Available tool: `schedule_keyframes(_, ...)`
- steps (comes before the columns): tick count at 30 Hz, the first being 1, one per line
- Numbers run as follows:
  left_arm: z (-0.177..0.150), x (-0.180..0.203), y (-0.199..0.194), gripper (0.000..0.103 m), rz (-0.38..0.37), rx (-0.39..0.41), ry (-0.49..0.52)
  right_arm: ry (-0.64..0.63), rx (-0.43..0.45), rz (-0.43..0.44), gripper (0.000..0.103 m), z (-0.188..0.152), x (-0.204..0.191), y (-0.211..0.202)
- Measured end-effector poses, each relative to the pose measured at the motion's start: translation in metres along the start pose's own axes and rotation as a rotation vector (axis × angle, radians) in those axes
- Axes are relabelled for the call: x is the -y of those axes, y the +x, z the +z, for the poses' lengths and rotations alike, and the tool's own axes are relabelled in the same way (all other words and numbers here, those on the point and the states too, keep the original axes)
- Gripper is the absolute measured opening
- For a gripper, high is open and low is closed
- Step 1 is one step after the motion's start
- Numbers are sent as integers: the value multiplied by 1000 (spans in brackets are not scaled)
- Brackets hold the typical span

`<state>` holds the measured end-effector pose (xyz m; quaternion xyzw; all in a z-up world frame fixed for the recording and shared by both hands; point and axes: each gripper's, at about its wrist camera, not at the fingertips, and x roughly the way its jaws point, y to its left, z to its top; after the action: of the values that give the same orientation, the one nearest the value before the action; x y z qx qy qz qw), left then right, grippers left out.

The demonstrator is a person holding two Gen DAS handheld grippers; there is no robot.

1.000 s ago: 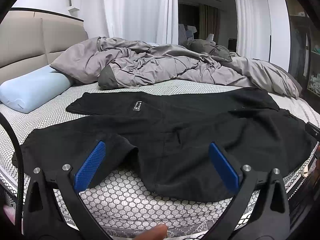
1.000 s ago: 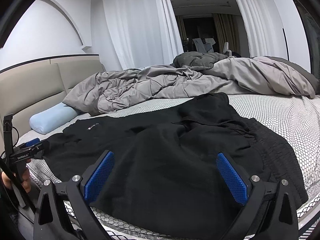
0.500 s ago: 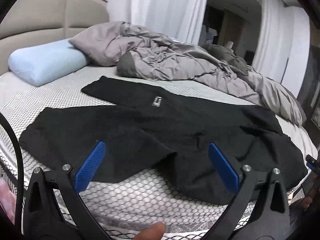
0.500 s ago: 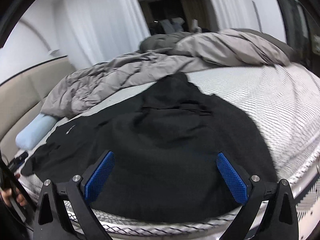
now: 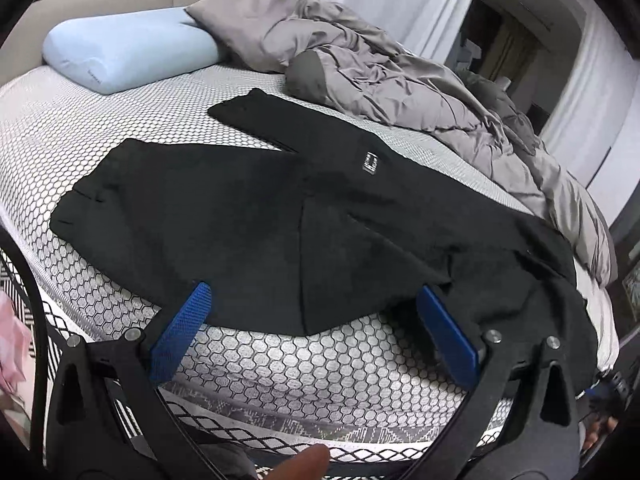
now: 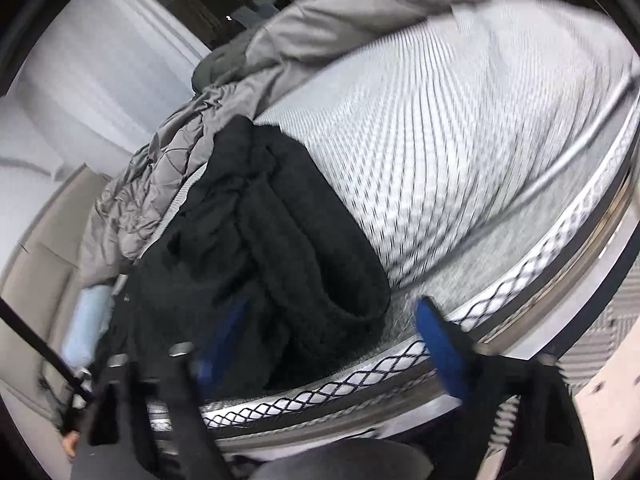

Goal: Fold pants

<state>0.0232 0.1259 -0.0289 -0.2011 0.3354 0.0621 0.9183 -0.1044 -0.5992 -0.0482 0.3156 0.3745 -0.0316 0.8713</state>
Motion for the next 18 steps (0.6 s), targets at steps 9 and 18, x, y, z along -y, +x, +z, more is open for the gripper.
schedule_keyframes(9, 2, 20, 2, 102, 46, 22, 54, -162, 5, -184, 19, 8, -36, 1)
schedule_keyframes(18, 6, 19, 6, 102, 44, 19, 31, -247, 39, -354, 24, 27, -34, -4)
